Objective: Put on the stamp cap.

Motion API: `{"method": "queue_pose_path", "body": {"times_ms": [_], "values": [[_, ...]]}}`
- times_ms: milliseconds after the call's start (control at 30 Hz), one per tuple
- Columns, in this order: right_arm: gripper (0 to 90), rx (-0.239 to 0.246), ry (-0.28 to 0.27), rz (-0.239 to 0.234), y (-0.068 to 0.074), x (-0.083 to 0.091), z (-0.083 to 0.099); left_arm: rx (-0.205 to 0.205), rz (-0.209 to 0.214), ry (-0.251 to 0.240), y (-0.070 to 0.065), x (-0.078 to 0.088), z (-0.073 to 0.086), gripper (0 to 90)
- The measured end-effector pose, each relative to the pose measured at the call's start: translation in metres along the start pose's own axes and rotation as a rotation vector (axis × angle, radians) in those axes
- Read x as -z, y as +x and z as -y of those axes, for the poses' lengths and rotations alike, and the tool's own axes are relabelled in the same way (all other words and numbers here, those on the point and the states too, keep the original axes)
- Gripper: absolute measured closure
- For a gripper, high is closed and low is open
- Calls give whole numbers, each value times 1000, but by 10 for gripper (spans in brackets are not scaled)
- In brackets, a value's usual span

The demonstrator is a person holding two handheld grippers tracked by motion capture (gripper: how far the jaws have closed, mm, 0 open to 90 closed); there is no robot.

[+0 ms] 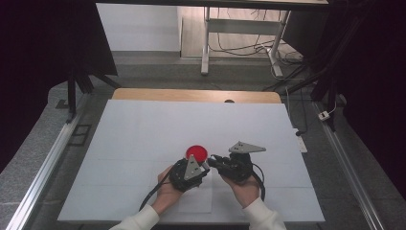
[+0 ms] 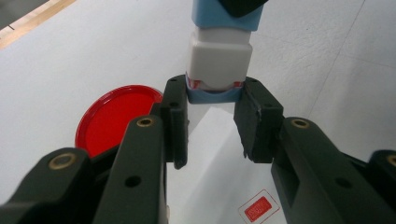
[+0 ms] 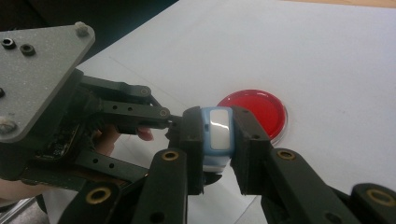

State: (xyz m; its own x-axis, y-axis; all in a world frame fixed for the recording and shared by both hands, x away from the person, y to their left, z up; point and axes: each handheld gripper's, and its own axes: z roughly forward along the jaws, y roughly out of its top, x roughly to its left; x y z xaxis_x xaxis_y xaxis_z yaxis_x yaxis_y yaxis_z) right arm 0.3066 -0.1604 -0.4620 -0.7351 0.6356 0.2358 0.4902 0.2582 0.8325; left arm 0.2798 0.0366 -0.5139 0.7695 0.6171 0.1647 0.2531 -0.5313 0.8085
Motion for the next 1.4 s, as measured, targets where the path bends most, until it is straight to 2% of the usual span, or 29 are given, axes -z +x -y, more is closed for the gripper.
{"method": "queue_pose_path", "body": {"times_ms": [833, 1400], "values": [[749, 6, 25, -6, 0, -2, 0, -45, -21, 16, -4, 0, 0, 659], [750, -10, 54, -29, -3, -1, -2, -80, -27, 2, -7, 3, -1, 660]]}}
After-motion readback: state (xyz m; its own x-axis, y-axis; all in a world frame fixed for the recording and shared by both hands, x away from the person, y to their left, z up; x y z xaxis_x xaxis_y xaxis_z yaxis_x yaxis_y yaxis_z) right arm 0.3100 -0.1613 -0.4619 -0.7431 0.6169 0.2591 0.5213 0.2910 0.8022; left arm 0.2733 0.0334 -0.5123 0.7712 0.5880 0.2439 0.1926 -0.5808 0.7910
